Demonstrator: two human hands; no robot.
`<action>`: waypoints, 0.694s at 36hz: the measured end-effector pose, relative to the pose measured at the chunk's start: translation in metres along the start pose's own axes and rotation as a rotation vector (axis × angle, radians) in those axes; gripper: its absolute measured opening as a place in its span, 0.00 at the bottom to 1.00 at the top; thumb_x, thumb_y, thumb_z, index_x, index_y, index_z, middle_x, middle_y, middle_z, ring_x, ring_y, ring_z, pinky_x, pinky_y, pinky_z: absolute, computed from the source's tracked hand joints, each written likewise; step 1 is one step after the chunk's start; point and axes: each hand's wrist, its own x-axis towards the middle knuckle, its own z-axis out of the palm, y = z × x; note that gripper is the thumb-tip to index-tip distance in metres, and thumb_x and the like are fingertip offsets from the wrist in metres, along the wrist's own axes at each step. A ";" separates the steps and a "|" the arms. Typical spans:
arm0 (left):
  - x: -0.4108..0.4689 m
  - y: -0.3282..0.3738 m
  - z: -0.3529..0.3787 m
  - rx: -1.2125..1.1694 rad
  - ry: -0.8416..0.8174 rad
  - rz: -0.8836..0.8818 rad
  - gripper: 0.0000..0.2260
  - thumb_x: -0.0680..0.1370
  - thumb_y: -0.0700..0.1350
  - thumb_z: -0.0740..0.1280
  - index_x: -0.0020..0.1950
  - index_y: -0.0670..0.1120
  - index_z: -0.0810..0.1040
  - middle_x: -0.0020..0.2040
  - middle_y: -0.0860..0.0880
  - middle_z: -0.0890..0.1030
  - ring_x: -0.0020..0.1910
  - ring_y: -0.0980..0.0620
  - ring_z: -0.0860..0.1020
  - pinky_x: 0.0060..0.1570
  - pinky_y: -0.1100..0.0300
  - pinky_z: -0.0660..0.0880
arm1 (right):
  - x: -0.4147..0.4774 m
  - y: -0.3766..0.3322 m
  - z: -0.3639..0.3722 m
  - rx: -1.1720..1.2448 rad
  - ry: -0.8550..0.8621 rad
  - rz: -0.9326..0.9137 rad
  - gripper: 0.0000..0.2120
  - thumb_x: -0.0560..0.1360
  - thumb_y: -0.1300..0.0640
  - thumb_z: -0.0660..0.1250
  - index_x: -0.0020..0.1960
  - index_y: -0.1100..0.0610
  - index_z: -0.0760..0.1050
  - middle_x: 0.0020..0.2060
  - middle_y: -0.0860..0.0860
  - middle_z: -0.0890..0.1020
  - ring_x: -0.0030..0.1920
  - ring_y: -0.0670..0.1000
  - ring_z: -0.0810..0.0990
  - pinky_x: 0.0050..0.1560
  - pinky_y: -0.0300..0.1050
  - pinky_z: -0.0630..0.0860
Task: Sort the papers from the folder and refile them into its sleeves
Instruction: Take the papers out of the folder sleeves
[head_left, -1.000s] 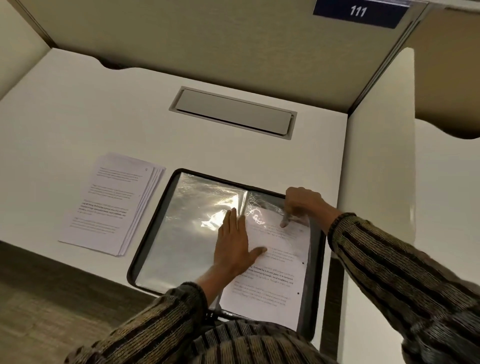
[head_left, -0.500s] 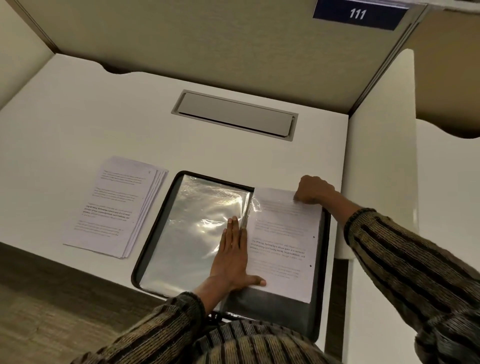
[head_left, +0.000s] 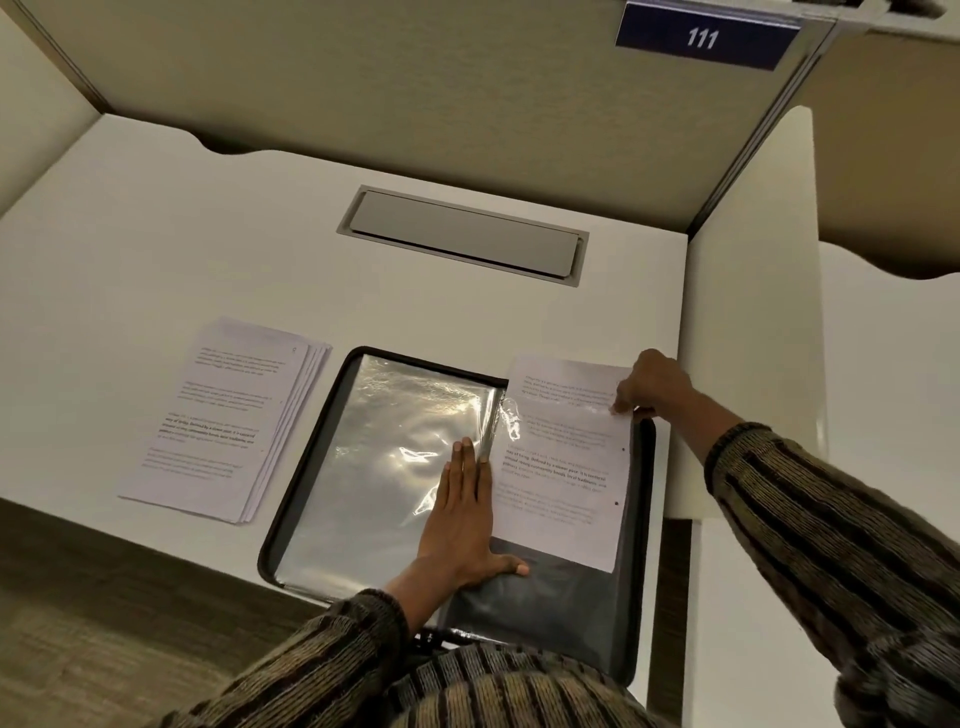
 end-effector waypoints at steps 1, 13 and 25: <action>0.000 0.000 0.000 -0.003 0.001 0.001 0.74 0.62 0.84 0.66 0.80 0.40 0.24 0.78 0.40 0.19 0.78 0.39 0.21 0.83 0.42 0.37 | 0.002 0.001 0.000 0.008 0.043 -0.018 0.21 0.64 0.61 0.84 0.49 0.64 0.77 0.44 0.58 0.85 0.40 0.58 0.87 0.46 0.51 0.85; 0.002 0.002 0.002 0.016 -0.007 -0.014 0.75 0.61 0.85 0.66 0.80 0.40 0.24 0.78 0.39 0.20 0.79 0.39 0.22 0.83 0.41 0.38 | -0.003 -0.017 -0.022 0.443 0.432 -0.306 0.12 0.80 0.54 0.72 0.58 0.61 0.77 0.49 0.51 0.80 0.47 0.53 0.80 0.39 0.42 0.73; 0.004 0.002 0.007 0.019 0.028 -0.010 0.75 0.61 0.85 0.66 0.79 0.40 0.23 0.78 0.38 0.20 0.79 0.38 0.22 0.83 0.41 0.38 | -0.052 -0.051 -0.055 0.568 0.584 -0.649 0.12 0.81 0.52 0.69 0.57 0.60 0.74 0.48 0.48 0.84 0.48 0.54 0.82 0.51 0.60 0.80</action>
